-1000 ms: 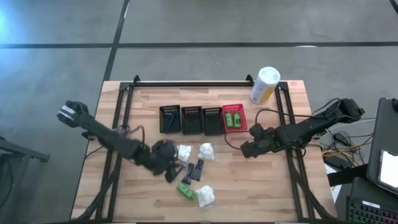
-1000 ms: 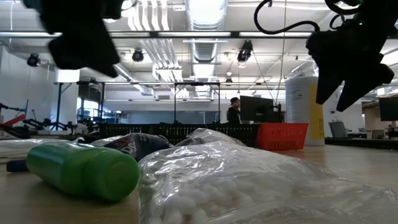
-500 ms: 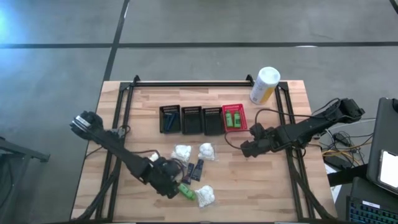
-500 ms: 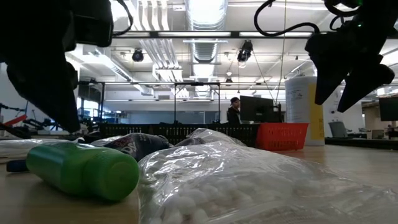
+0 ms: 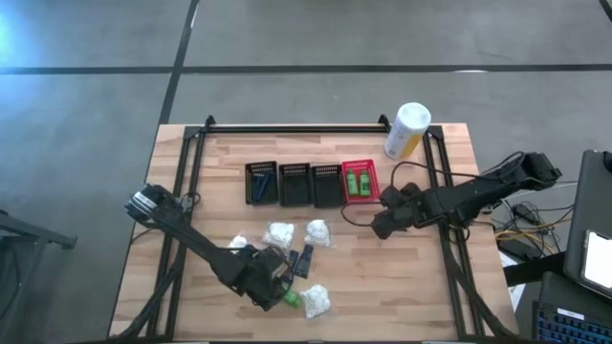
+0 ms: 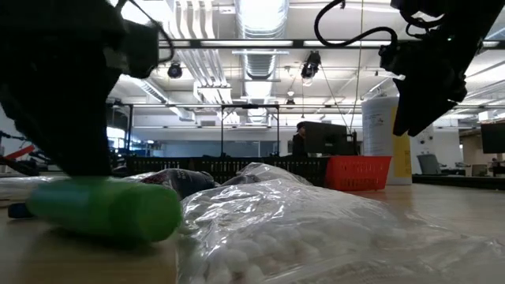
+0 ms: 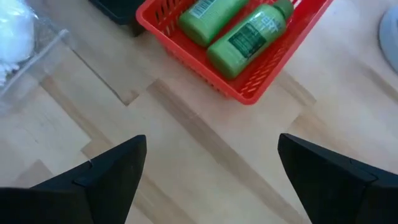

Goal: Pick & Place Travel size toiletries
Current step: Put the blue razor into the left black bin

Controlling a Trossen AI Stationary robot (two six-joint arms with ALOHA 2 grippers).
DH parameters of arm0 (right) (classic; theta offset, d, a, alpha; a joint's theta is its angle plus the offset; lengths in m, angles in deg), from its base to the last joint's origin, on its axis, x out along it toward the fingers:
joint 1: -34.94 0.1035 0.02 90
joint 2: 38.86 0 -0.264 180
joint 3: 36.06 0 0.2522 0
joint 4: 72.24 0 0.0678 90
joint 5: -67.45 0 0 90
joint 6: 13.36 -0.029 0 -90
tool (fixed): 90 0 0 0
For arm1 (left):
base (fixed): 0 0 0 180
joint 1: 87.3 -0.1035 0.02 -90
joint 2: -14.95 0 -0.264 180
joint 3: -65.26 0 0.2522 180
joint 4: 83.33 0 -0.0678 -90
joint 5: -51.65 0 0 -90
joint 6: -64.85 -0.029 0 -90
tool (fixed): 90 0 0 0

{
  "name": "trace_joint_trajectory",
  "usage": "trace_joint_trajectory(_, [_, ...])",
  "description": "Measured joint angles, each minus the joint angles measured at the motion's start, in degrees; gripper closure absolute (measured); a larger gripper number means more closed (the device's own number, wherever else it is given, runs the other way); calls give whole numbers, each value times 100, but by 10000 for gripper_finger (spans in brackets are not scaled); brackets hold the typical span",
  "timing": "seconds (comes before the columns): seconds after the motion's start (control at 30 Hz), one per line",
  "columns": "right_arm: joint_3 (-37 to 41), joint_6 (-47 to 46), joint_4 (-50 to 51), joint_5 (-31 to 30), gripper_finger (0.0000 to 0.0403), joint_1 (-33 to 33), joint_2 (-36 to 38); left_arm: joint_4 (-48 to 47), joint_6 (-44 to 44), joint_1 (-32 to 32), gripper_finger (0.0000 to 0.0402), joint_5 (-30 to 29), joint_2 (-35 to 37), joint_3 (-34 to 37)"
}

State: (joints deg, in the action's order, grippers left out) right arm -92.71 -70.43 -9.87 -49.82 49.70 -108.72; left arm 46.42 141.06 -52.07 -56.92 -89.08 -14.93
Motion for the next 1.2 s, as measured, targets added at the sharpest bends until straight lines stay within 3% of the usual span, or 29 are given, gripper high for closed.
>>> trace_joint_trajectory(0.23, [0,388,-64,3,48,-147,0,-217,591,-43,152,94,5,126])
trace_joint_trajectory(0.57, [18,530,-132,-354,61,-270,0,166,334,-75,162,94,87,463])
trace_joint_trajectory(0.73, [45,528,-154,-438,72,-284,0,389,347,-119,204,138,126,687])
trace_joint_trajectory(0.97, [134,525,-173,-441,85,-301,0,343,318,-143,300,154,119,749])
trace_joint_trajectory(1.2, [149,525,-185,-439,74,-446,0,244,377,-181,365,101,107,752])
